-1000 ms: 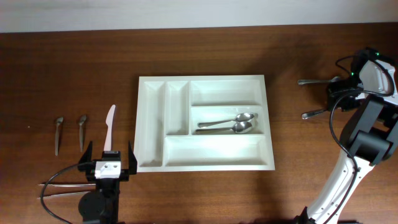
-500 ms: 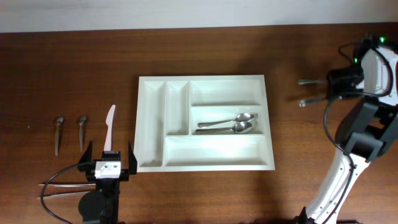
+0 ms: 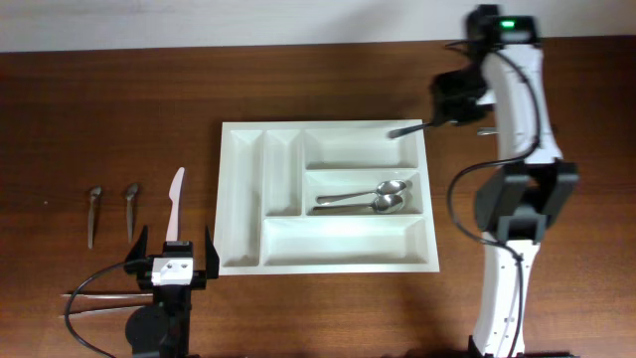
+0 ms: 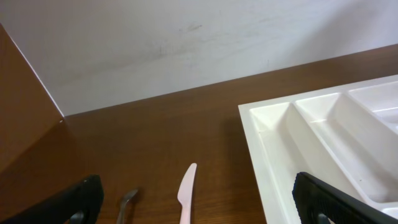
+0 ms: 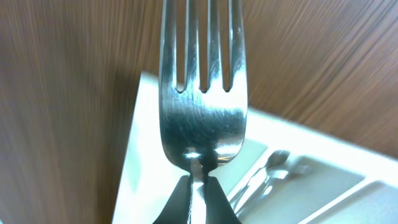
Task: Pack container
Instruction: 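Carry the fork into the tray's top right compartment and release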
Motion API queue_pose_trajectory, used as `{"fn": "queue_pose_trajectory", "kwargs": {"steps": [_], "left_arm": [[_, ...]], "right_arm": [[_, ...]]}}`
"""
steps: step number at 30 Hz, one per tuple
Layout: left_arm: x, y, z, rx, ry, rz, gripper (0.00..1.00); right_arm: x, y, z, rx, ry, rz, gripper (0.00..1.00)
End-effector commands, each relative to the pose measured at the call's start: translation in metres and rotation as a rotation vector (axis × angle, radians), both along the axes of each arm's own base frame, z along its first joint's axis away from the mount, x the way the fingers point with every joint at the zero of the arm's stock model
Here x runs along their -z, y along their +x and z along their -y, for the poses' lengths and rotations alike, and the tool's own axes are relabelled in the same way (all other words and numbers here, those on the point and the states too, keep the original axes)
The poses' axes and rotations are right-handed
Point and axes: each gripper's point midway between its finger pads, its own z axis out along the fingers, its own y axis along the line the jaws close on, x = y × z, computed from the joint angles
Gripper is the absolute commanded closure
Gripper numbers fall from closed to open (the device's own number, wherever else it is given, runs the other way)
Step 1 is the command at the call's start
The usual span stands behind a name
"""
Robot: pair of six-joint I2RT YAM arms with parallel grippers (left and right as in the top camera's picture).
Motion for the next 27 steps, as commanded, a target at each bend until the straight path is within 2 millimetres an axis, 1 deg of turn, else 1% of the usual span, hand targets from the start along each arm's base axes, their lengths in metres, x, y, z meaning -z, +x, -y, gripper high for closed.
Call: {"fn": "queue_pose_trajectory", "kwargs": {"steps": [1,5,8,11,15,16,18,19,21,22,24,26,27], "left_arm": [[0.001,0.000,0.000,-0.003,0.005,0.000,0.01],[0.001,0.000,0.000,-0.003,0.005,0.000,0.01],[0.001,0.000,0.000,-0.003,0.005,0.000,0.01],[0.001,0.000,0.000,-0.003,0.005,0.000,0.01],[0.001,0.000,0.000,-0.003,0.005,-0.001,0.01],[0.001,0.000,0.000,-0.003,0.005,0.000,0.01],[0.001,0.000,0.000,-0.003,0.005,0.000,0.01],[0.001,0.000,0.000,-0.003,0.005,-0.001,0.01],[0.001,0.000,0.000,-0.003,0.005,0.000,0.01],[0.001,0.000,0.000,-0.003,0.005,-0.001,0.01],[0.001,0.000,0.000,-0.002,0.005,-0.001,0.01],[0.001,0.000,0.000,-0.003,0.005,0.000,0.01],[0.001,0.000,0.000,-0.003,0.005,0.000,0.01]], "right_arm": [[-0.005,-0.004,-0.040,0.103,0.014,-0.031,0.94],[-0.004,-0.011,-0.077,0.108,0.000,-0.042,0.92],[-0.003,-0.010,-0.093,0.086,-0.019,-0.016,0.86],[-0.003,-0.010,-0.101,0.091,-0.024,-0.008,0.81],[-0.003,-0.009,-0.098,0.102,-0.026,-0.009,0.71],[-0.003,-0.008,-0.095,0.107,-0.029,-0.008,0.70],[-0.003,-0.001,-0.083,0.081,-0.053,0.026,0.62],[-0.003,0.003,-0.079,0.065,-0.061,0.042,0.56],[-0.003,0.015,-0.060,0.018,-0.096,0.092,0.42],[-0.003,0.021,-0.047,0.007,-0.113,0.114,0.30],[-0.004,0.030,-0.022,-0.001,-0.131,0.141,0.16],[-0.005,0.040,0.013,0.009,-0.132,0.173,0.00],[-0.006,0.045,0.026,0.004,-0.130,0.192,0.01]]}}
